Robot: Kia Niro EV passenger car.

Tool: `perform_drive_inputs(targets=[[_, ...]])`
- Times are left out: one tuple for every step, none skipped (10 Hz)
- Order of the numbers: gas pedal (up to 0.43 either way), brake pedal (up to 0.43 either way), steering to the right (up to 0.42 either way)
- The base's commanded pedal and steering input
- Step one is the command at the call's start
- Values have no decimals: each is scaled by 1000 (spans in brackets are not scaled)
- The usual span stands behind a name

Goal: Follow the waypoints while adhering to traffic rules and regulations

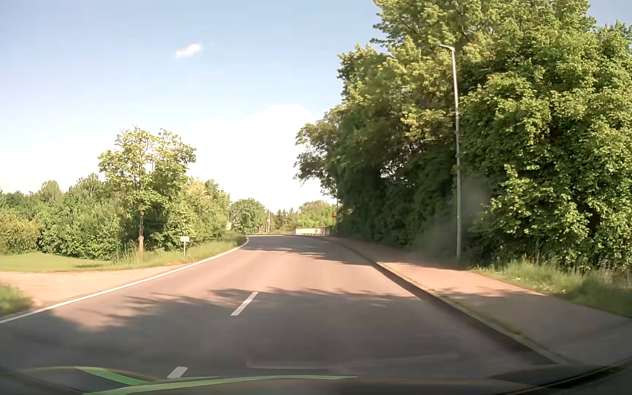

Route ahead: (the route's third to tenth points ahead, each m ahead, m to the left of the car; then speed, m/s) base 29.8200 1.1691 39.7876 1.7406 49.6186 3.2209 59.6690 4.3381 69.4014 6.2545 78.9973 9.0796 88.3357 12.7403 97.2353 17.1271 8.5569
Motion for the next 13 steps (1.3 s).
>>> perform_drive_inputs(targets=[[169,0,-3],[157,0,-5],[157,0,-5],[157,0,-5],[157,0,-5],[157,0,-5],[157,0,-4],[157,0,-1],[150,0,0],[150,0,0],[150,0,0],[150,0,0],[138,0,0]])
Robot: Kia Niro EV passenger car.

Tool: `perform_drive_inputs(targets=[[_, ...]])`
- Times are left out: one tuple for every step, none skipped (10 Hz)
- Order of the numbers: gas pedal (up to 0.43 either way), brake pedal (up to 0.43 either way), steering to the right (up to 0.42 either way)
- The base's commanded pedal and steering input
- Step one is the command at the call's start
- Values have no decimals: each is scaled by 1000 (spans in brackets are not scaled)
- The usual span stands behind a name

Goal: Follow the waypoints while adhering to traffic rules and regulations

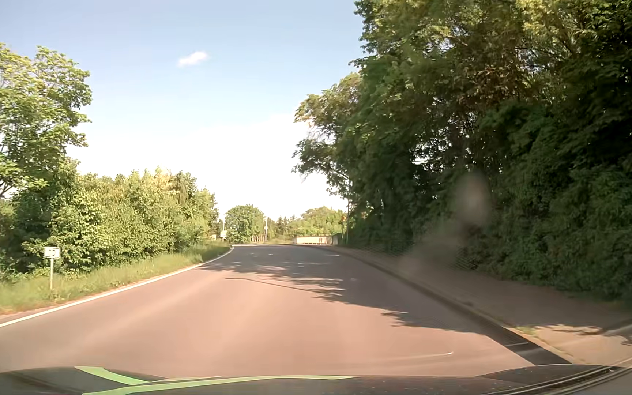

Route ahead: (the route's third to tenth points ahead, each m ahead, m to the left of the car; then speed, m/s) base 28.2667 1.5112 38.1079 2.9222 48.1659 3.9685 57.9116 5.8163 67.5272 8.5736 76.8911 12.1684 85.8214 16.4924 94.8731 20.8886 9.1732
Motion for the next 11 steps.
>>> perform_drive_inputs(targets=[[138,0,0],[138,0,-1],[138,0,-1],[138,0,-2],[138,0,-4],[138,0,-6],[138,0,-6],[138,0,-7],[138,0,-9],[138,0,-11],[138,0,-13]])
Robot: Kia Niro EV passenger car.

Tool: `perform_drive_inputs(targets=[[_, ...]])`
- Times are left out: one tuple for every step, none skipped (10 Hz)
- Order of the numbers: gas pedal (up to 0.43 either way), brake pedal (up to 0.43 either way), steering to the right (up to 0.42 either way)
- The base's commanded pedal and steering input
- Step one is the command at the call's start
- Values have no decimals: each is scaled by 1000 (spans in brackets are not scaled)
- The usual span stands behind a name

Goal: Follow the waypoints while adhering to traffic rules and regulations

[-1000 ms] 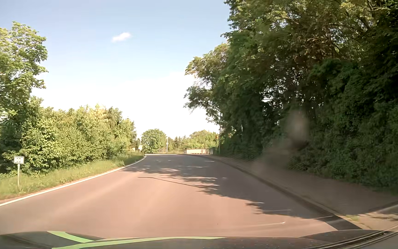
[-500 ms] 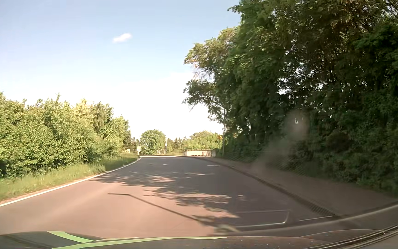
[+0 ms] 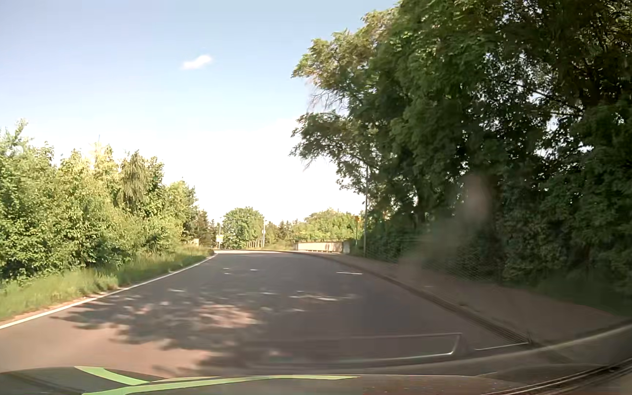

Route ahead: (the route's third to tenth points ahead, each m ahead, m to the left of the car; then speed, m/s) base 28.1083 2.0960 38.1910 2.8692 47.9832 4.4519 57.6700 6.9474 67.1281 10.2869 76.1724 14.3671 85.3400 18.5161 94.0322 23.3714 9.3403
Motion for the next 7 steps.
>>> perform_drive_inputs(targets=[[138,0,-13],[138,0,-13],[138,0,-13],[150,0,-14],[150,0,-14],[150,0,-14],[150,0,-14]])
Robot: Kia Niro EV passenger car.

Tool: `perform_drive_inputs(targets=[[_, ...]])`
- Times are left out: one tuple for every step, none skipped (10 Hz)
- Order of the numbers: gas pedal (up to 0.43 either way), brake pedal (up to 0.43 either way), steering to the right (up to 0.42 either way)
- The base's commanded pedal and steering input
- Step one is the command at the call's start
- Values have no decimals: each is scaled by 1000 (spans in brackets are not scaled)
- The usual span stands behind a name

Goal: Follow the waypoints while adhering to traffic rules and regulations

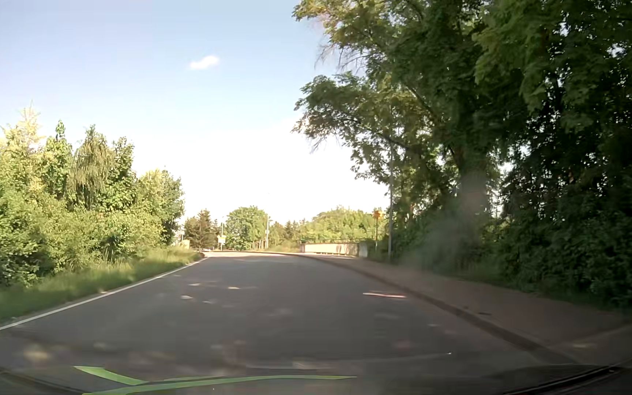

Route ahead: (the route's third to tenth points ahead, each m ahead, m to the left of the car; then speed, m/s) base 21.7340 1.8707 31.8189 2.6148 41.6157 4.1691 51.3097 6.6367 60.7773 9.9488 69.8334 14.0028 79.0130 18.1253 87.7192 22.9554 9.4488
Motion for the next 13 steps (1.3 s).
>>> perform_drive_inputs(targets=[[150,0,-14],[157,0,-15],[157,0,-15],[157,0,-16],[157,0,-17],[157,0,-17],[157,0,-18],[157,0,-19],[157,0,-21],[157,0,-22],[157,0,-23],[157,0,-24],[157,0,-24]])
